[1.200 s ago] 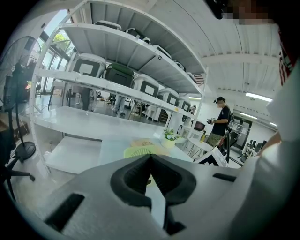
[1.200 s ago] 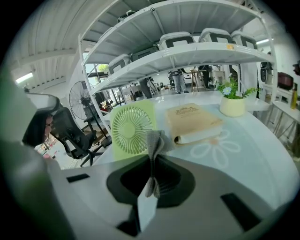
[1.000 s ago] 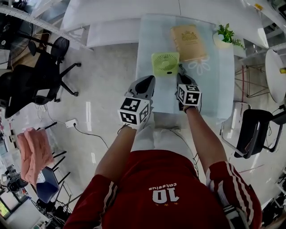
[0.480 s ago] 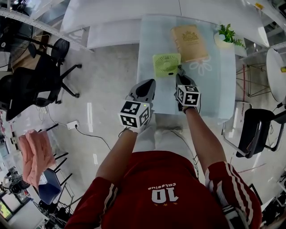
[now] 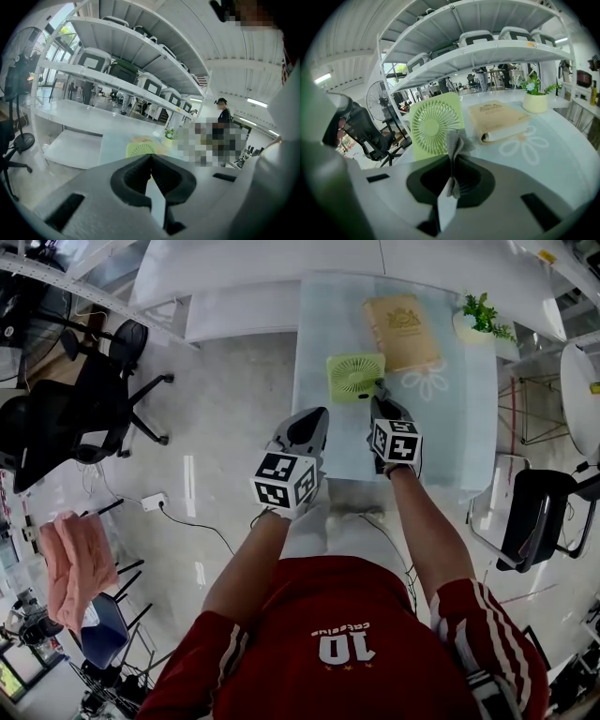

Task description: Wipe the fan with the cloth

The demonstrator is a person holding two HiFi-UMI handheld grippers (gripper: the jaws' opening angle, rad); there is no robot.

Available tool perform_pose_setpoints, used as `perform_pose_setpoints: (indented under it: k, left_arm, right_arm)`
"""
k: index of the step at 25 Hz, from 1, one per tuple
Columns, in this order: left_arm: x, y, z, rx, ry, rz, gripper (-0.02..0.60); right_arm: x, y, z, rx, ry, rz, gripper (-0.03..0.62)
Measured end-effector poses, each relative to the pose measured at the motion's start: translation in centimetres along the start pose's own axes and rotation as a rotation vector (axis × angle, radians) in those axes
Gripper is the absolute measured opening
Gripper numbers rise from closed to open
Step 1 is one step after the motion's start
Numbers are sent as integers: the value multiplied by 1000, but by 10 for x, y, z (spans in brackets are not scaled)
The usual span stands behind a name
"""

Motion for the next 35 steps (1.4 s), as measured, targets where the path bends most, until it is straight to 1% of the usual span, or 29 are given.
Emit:
perform_pose_setpoints:
  k: [17,35]
  left_arm:
    - [-18,1,7,2,-8,7,4]
    - [-40,2,18,4,-20,20,5]
  right_arm:
    - [-21,-5,-12,-20,4,6,23]
    - [-54,-8,-26,-42,15,12,23]
Point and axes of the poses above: the fingertips, and each gripper's own axes: z backward along the fingers, x to its right, y out of its top, the point moved 10 cm from there along z, backward along the fingers, and after that the axes turned 7 degrees about y, right-handed, at the moved point
